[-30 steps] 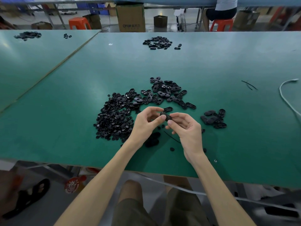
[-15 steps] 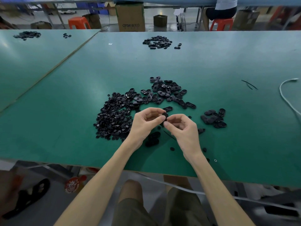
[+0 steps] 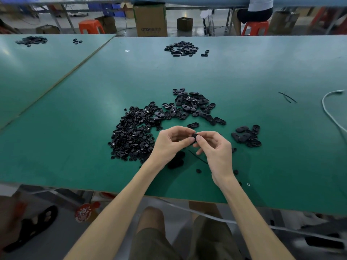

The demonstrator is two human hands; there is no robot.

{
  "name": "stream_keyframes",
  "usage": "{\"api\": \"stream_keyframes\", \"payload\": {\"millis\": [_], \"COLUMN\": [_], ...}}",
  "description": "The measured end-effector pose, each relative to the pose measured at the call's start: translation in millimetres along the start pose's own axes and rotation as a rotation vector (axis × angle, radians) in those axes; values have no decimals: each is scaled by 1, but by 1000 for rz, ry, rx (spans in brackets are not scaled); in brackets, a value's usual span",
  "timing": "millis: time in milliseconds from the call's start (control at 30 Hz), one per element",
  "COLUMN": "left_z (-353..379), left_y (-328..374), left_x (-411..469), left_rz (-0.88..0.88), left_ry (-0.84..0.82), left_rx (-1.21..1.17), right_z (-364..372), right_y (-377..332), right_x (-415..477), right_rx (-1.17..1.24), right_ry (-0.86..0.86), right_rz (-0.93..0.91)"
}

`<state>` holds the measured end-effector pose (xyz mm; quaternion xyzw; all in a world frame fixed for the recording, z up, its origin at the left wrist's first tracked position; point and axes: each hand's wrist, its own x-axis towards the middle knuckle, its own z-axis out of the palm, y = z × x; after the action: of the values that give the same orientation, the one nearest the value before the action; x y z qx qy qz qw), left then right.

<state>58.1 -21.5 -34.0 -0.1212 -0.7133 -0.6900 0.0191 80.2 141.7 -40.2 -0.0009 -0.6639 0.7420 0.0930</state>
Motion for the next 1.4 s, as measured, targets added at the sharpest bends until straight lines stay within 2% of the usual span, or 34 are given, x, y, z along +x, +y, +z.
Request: {"api": "stream_keyframes", "payload": {"millis": [200,400,800,1400], "left_z": [3,0,0,4], "left_y": [1,4,6,4], "left_x": [0,-1,-1,-1], "left_rz": [-9,-25,-50,-49], "left_ry": [-1,4,14,85], "left_rx": [69,11,41,215], "right_z": [1,0,0,1], "right_y": [-2,-1,-1,-1], "right_x": [0,0,1,0], "right_rx": [40,38,24,-67], "right_ry": [23,20,0,-31], "right_rz": [19,12,29,42]}}
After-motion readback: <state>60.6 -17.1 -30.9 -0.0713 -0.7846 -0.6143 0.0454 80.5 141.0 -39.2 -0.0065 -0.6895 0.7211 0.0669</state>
